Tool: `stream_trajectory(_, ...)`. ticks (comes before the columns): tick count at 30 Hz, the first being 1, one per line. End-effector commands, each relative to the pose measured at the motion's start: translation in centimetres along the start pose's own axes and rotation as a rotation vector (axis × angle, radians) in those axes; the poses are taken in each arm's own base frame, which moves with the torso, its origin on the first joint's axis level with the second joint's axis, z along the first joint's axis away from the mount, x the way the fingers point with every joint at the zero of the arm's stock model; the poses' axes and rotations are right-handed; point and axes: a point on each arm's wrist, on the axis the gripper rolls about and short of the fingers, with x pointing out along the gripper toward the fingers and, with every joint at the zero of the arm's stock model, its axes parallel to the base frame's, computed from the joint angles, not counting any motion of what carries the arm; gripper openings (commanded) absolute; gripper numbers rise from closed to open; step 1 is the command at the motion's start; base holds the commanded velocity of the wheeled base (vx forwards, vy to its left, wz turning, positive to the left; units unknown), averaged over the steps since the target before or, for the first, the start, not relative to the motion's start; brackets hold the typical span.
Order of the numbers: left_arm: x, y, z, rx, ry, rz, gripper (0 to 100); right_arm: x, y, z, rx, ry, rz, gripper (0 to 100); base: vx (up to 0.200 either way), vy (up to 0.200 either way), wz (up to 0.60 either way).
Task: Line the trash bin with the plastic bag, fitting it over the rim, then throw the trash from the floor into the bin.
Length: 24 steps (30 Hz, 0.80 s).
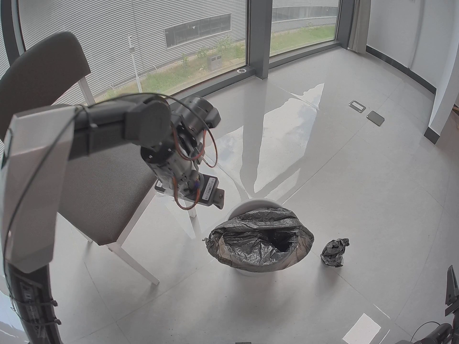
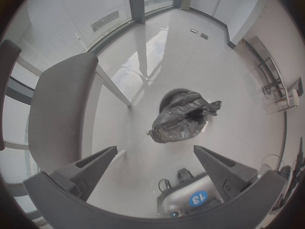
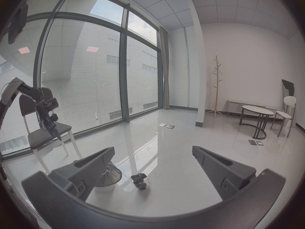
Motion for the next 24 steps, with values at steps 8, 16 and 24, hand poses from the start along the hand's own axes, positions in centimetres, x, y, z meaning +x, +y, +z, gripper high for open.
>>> stream_trajectory(8,-18.6,3.9,-3.1,-0.035,-0.47,-0.097,100,0.0,0.0,-0.5,-0.005,0.007,-0.003,100,0.0,0.0,0.0)
stream_trajectory(16,-29.8,4.2,-6.9,-0.037,-0.968,-0.111,100,0.0,-0.1,-0.5,-0.012,0.004,-0.043,100,0.0,0.0,0.0)
stream_trajectory(24,-33.5,4.1,-10.0,-0.021,-1.082,-0.147,100,0.0,-0.1,-0.5,-0.03,0.004,-0.049,100,0.0,0.0,0.0)
